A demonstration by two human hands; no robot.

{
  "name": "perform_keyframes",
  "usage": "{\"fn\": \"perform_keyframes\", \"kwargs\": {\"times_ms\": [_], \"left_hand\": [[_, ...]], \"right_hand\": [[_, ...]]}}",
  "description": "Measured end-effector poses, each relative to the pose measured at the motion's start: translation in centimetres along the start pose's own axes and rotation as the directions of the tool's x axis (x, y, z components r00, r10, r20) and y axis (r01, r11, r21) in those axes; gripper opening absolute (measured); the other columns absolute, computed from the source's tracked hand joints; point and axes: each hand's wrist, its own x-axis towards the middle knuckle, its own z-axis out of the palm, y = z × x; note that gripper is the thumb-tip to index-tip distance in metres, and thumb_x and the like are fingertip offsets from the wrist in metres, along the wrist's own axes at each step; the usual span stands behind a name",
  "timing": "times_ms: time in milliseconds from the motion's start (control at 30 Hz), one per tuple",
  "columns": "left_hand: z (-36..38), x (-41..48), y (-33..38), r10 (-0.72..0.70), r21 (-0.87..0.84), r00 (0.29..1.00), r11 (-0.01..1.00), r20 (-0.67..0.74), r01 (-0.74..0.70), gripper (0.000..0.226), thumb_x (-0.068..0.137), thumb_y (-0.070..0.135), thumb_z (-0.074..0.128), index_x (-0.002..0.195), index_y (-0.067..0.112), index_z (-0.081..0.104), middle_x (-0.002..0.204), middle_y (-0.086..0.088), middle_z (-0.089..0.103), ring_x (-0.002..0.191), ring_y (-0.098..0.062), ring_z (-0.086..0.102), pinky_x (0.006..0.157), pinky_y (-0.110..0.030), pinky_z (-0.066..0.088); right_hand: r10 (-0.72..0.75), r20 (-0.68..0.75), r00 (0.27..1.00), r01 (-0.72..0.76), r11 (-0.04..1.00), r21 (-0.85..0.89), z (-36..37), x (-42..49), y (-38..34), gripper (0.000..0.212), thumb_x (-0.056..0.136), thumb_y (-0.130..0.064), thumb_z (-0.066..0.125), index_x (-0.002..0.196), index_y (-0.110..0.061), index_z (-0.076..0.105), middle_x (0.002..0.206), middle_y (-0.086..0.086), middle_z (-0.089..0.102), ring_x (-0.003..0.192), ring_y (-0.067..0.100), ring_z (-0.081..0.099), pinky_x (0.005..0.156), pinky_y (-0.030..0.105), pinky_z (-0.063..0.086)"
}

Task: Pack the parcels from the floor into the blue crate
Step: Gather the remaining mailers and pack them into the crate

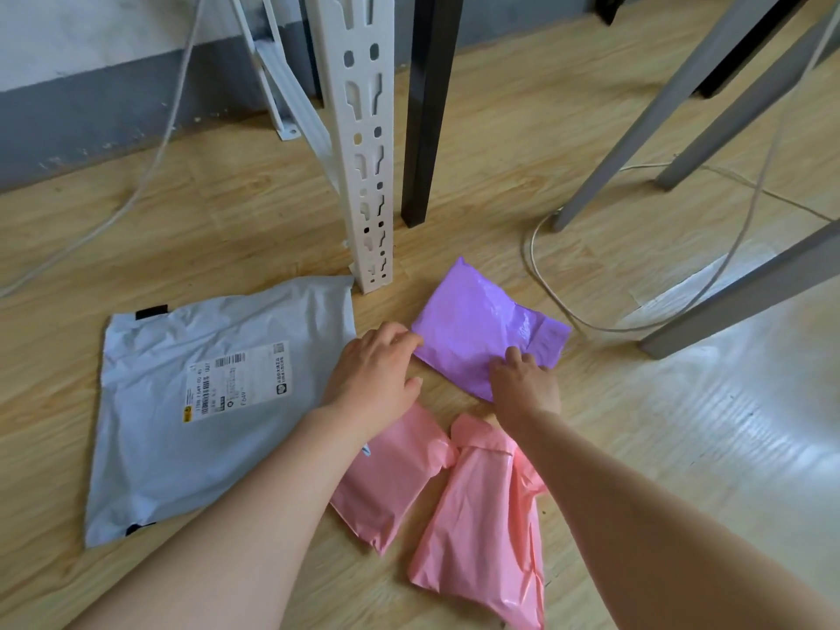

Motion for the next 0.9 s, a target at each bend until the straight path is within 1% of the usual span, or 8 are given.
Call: {"fn": "perform_keyframes", "kwargs": {"times_ms": [167, 300, 367, 433, 500, 633, 800, 900], "left_hand": [[-0.8, -1.6, 0.0, 0.023, 0.011, 0.999, 1.000, 0.036, -0.023, 0.043, 0.087, 0.022, 0.055, 0.130, 0.017, 0.050, 0.135, -0.002, 0.042, 0.122, -0.023, 0.045, 0.103, -0.034, 0.034], [-2.2, -1.6, -0.3, -0.011, -0.005, 1.000, 1.000, -0.011, 0.011, 0.043, 0.089, 0.024, 0.055, 0.131, 0.020, 0.049, 0.136, 0.001, 0.040, 0.124, -0.020, 0.044, 0.105, -0.032, 0.032], [-2.8, -1.8, -0.1, -0.026, -0.038, 0.999, 0.999, -0.025, 0.025, 0.043, 0.089, 0.024, 0.055, 0.132, 0.020, 0.048, 0.137, 0.003, 0.039, 0.124, -0.018, 0.043, 0.106, -0.031, 0.031], [-3.2, -1.9, 0.2, -0.021, -0.053, 0.999, 0.998, -0.035, 0.019, 0.044, 0.090, 0.022, 0.055, 0.132, 0.021, 0.047, 0.137, 0.003, 0.039, 0.124, -0.017, 0.042, 0.106, -0.030, 0.032], [-3.4, -1.9, 0.5, -0.014, -0.055, 0.999, 0.998, -0.046, 0.012, 0.045, 0.089, 0.022, 0.055, 0.133, 0.021, 0.046, 0.137, 0.003, 0.040, 0.125, -0.018, 0.041, 0.107, -0.032, 0.032], [-3.8, -2.0, 0.7, -0.031, -0.075, 0.998, 0.997, -0.049, 0.027, 0.048, 0.087, 0.020, 0.057, 0.134, 0.021, 0.044, 0.136, 0.002, 0.039, 0.118, -0.019, 0.048, 0.103, -0.032, 0.035], [-4.3, -2.3, 0.7, -0.095, -0.122, 0.991, 0.989, -0.089, 0.084, 0.055, 0.085, 0.014, 0.057, 0.137, 0.018, 0.041, 0.139, -0.001, 0.039, 0.125, -0.021, 0.043, 0.101, -0.033, 0.037], [-4.3, -2.7, 0.6, -0.130, -0.155, 0.987, 0.981, -0.093, 0.115, 0.048, 0.085, 0.014, 0.057, 0.131, 0.018, 0.046, 0.135, 0.000, 0.042, 0.121, -0.022, 0.046, 0.096, -0.033, 0.039]], "right_hand": [[-0.039, 0.019, 0.999, 0.039, 0.999, -0.023, 0.1, -1.6, 0.0, 0.032, 0.091, -0.010, 0.041, 0.119, -0.012, 0.058, 0.128, 0.008, 0.045, 0.120, 0.028, 0.044, 0.093, 0.036, 0.037], [0.080, -0.231, 0.970, -0.032, 0.978, 0.204, -1.5, -1.4, 0.4, 0.024, 0.086, -0.015, 0.049, 0.107, -0.007, 0.059, 0.115, 0.013, 0.058, 0.110, 0.032, 0.052, 0.084, 0.037, 0.041], [0.223, -0.318, 0.921, -0.065, 0.896, 0.440, -3.2, -1.3, 0.0, 0.019, 0.084, -0.017, 0.051, 0.097, -0.005, 0.057, 0.101, 0.018, 0.065, 0.100, 0.036, 0.057, 0.076, 0.038, 0.042], [0.369, -0.309, 0.877, -0.075, 0.738, 0.670, -4.9, -1.4, -0.5, 0.016, 0.085, -0.016, 0.048, 0.095, -0.005, 0.054, 0.095, 0.020, 0.066, 0.097, 0.039, 0.057, 0.073, 0.038, 0.038], [0.487, -0.274, 0.829, -0.075, 0.583, 0.809, -6.6, -1.8, -0.7, 0.015, 0.087, -0.014, 0.046, 0.099, -0.006, 0.051, 0.097, 0.021, 0.065, 0.096, 0.039, 0.056, 0.070, 0.037, 0.034], [0.578, -0.300, 0.759, 0.019, 0.441, 0.897, -9.2, -2.3, -0.1, 0.019, 0.090, -0.009, 0.041, 0.106, -0.007, 0.051, 0.102, 0.018, 0.065, 0.093, 0.038, 0.056, 0.067, 0.032, 0.027], [0.540, -0.246, 0.805, 0.084, 0.307, 0.948, -10.9, -2.2, 0.7, 0.024, 0.090, -0.006, 0.040, 0.102, -0.011, 0.059, 0.088, 0.004, 0.060, 0.092, 0.028, 0.056, 0.070, 0.026, 0.034], [0.588, -0.210, 0.781, 0.054, 0.271, 0.961, -11.0, -2.3, 0.7, 0.024, 0.092, -0.010, 0.042, 0.106, -0.012, 0.062, 0.099, 0.008, 0.065, 0.092, 0.025, 0.057, 0.073, 0.025, 0.036]]}}
